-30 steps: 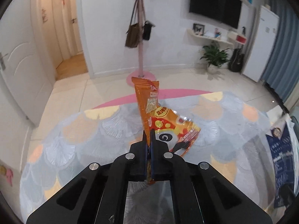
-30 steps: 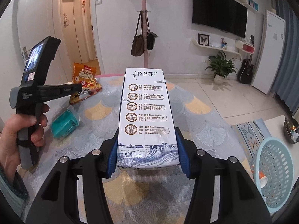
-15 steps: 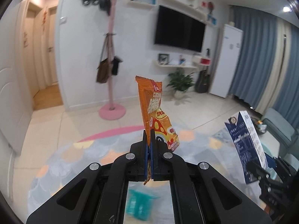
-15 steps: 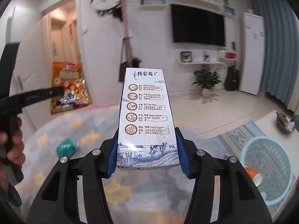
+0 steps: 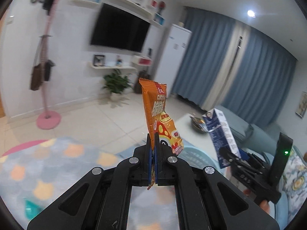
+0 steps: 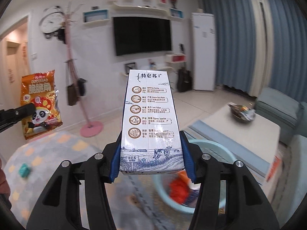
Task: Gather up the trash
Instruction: 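Carry snack bag and milk carton over the wastebasket and open both tools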
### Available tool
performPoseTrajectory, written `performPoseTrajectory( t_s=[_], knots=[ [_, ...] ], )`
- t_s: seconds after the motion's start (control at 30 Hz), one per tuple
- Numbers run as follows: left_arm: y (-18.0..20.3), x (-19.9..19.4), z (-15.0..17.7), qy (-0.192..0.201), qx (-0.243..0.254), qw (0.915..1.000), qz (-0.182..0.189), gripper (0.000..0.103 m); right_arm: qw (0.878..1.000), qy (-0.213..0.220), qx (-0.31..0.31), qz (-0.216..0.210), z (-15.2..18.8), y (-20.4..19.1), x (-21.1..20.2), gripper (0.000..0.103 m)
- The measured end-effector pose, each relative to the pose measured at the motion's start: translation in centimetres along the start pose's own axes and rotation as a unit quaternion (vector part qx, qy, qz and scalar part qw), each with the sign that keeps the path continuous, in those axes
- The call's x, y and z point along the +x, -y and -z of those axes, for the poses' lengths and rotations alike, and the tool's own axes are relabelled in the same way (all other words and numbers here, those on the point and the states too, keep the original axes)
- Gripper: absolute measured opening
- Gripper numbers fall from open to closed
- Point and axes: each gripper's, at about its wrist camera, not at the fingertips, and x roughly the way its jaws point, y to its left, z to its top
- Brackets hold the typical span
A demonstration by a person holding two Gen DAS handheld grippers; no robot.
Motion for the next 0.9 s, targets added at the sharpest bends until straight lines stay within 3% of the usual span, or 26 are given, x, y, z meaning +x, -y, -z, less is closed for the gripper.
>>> performPoseTrajectory(
  t_s=[0.23, 0.37, 0.47, 0.63, 0.7, 0.73, 0.77, 0.87, 0.9],
  knots=[
    [5.2, 7.7, 1.9, -0.061, 0.013, 0.9978, 0.022, 0.000, 0.995, -0.087, 0.039, 0.035, 1.6, 5.9, 4.2, 0.051],
    [7.0, 12.3, 3.0, -0.106, 0.030, 0.9938, 0.013, 0.000, 0.987, -0.140, 0.042, 0.063, 3.4, 8.3, 6.6, 0.051],
    [8.0, 15.9, 4.4, -0.158, 0.034, 0.9867, 0.013, 0.000, 0.986, -0.135, 0.024, 0.094, 4.5, 8.9, 6.9, 0.051],
    [8.7, 19.4, 5.4, -0.183, 0.035, 0.9825, 0.010, 0.001, 0.981, -0.166, 0.047, 0.090, 5.2, 11.0, 9.2, 0.051],
    [9.4, 20.3, 5.7, -0.188, 0.040, 0.9812, 0.011, 0.011, 0.979, -0.171, 0.058, 0.090, 5.3, 12.0, 9.8, 0.051],
    [9.6, 20.8, 6.1, -0.199, 0.041, 0.9789, 0.019, 0.027, 0.979, -0.174, 0.061, 0.090, 5.4, 12.3, 10.0, 0.051],
    [9.6, 20.9, 6.5, -0.201, 0.039, 0.9784, 0.024, 0.036, 0.978, -0.175, 0.062, 0.092, 5.6, 12.5, 9.9, 0.051],
    [9.4, 20.2, 8.0, -0.204, 0.038, 0.9780, 0.025, 0.051, 0.978, -0.173, 0.066, 0.096, 6.4, 13.2, 9.5, 0.060],
    [9.3, 20.2, 8.3, -0.205, 0.038, 0.9777, 0.022, 0.052, 0.977, -0.175, 0.069, 0.097, 6.6, 13.4, 9.5, 0.060]
  ],
)
